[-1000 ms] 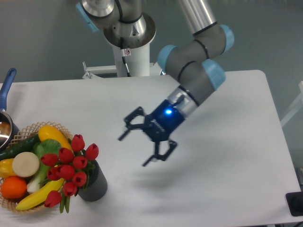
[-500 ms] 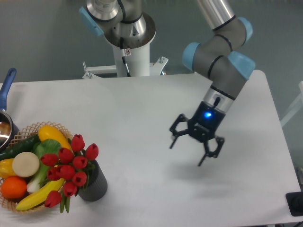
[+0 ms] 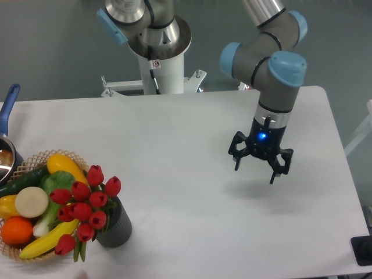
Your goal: Insert the flowers into the vase
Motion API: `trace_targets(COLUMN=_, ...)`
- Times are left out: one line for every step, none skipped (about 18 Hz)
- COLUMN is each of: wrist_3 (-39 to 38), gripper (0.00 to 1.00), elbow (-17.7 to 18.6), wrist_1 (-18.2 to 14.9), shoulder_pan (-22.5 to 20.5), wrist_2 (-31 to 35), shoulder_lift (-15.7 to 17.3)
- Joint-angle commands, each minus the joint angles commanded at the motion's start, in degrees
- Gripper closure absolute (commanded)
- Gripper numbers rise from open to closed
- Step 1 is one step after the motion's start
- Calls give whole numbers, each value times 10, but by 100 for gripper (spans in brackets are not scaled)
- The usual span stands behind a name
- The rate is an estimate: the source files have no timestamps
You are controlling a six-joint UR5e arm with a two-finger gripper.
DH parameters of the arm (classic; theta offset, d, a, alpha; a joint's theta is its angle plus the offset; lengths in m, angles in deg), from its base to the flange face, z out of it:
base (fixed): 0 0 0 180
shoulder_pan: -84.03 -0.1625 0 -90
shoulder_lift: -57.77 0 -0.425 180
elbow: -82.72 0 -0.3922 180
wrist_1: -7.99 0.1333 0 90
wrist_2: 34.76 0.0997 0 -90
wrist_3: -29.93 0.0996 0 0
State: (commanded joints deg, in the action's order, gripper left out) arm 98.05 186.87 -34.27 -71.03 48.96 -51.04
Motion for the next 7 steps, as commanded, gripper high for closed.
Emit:
trace_targets(wrist_3=0, gripper=0, elbow=-2, wrist_1=-5, shoulder_pan=12, wrist_2=18, shoulder_lift=-1)
trace_targets(wrist_3=0, gripper=0, elbow=-4, wrist_1=-5, shoulder_pan=20, wrist_2=31, shoulder_lift=-1)
trace_targets(wrist_3=-1, gripper=0, elbow=-8, wrist_1=-7, shoulder_pan=25, wrist_2=40, shoulder_lift=-3)
trace_targets(wrist_3=-1, gripper=0, elbow=-8, wrist_1=-10, shoulder_pan=26, wrist_2=48, shoulder_lift=-3)
trace_targets(wrist_3=-2, gripper=0, elbow=-7, wrist_1=-12, shoulder_pan=28, wrist_2=54, shoulder_lift=-4)
trace_targets(wrist_3=-3, gripper=0, elbow=-4, wrist_1=-11, shoulder_pan=33, wrist_2=61, shoulder_lift=-5)
trace_targets(wrist_3=-4, gripper=0, elbow=-3, wrist_1=-11, shoulder_pan=35, wrist_2=72, shoulder_lift=-6)
